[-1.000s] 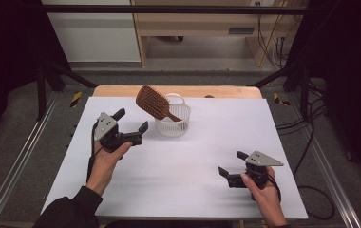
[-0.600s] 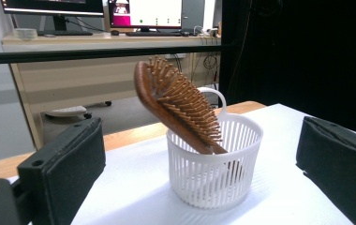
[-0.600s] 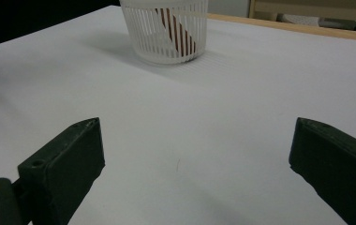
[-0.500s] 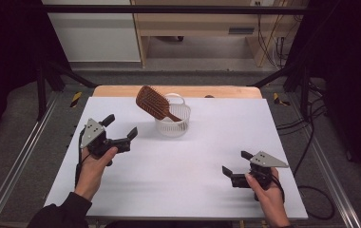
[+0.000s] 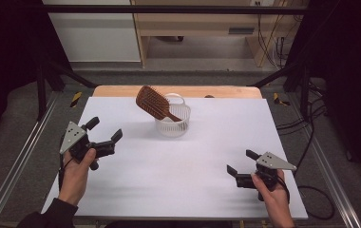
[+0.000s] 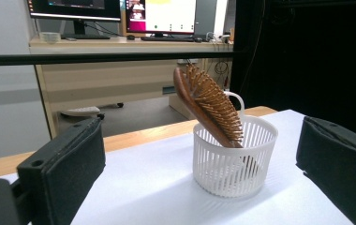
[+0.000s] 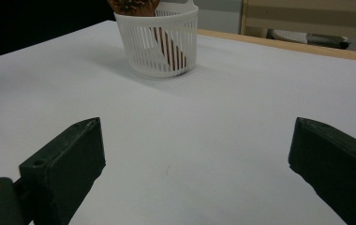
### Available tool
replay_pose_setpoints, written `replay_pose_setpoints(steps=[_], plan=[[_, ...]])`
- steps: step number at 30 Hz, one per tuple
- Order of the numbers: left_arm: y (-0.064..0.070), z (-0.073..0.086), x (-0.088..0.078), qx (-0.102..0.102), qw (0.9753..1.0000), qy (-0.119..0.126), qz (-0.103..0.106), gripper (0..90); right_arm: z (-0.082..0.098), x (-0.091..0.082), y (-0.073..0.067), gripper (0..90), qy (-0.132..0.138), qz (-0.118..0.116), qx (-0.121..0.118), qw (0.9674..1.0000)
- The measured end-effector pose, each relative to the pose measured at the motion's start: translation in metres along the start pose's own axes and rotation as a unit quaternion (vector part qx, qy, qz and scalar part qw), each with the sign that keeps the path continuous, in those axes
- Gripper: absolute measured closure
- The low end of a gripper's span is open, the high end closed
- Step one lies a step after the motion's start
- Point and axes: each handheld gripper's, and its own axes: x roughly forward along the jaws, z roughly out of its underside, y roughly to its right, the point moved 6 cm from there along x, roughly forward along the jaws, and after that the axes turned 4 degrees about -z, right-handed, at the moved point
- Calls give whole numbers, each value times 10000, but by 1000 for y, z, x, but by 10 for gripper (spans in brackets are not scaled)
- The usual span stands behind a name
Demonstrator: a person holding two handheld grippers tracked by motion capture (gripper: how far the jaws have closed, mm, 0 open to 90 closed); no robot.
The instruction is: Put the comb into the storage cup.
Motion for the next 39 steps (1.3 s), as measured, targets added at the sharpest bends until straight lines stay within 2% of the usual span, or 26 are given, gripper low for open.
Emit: replay_pose_setpoints(steps=[17,31,37,39], plan=[[-17,3,-24,-19,10000,26,-92,17,-2,-5,1,38,215,122,-216,9995],[-31,24,-44,-66,9997,-58,-227,17,-4,-10,5,33,431,214,-236,9986],[-30,31,-51,-93,9998,-57,-179,17,-3,-9,6,33,439,226,-258,9984],[-28,34,-52,-60,9999,-52,-107,17,-3,-9,6,33,444,228,-277,9984]])
